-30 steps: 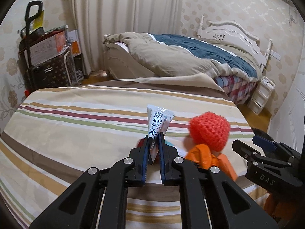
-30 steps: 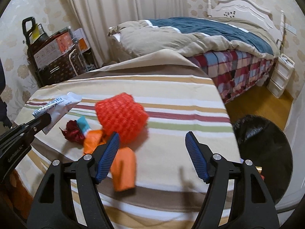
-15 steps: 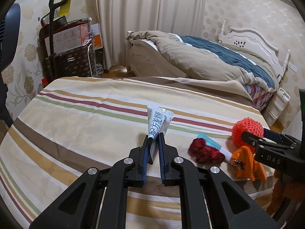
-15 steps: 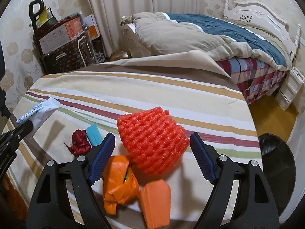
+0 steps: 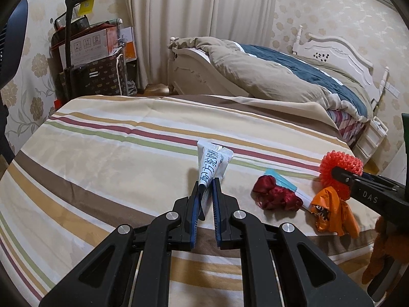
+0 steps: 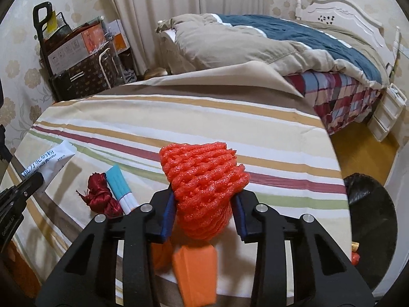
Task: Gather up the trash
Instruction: 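Grasp the red foam net with the right tool while the left holds the white tube, then carry the white tube and red foam net with both tools over the bin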
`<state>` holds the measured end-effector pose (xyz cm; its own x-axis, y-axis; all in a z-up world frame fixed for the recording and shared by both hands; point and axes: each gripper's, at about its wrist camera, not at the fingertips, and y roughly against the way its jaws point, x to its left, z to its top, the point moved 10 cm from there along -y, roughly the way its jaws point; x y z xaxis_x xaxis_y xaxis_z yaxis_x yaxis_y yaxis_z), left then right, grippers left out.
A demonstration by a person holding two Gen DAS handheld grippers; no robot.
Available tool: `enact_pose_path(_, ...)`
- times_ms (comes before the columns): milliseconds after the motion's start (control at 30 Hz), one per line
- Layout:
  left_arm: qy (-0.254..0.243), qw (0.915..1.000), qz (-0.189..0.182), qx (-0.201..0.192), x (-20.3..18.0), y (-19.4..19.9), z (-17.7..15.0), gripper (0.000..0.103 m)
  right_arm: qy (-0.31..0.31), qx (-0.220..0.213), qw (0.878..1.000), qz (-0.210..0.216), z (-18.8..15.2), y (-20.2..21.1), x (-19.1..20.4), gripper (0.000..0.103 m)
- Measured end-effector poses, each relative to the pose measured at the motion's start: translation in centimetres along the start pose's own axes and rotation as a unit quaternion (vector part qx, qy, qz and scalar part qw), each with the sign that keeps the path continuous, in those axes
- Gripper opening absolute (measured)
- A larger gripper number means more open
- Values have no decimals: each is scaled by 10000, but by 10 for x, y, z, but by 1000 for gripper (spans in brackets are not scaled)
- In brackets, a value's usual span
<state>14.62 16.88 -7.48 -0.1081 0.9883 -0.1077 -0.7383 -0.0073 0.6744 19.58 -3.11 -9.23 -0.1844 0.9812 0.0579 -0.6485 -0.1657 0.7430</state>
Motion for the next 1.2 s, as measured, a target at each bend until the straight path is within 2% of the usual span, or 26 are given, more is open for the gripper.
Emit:
enact_pose_path(267,-19,9998,-165,-87,-19,16,-3,11,-156,-207,9996,-104,-11,28,-22,34)
enact_pose_path(533,-196,9984,-512,-146,-59,36,-12,11,-360,-411,9981,-277,-32,65,-50,34)
enact_pose_path(867,-635,9922,-1052,-200,-131,55,-25,11,-722,-622,9931,-678,-61,106,-106,33)
enact_pose_path(1200,-1228,9826,-1380,-180,-211,55,-43,11,-1164,-719,9852,-1035,-83,126,-170,34)
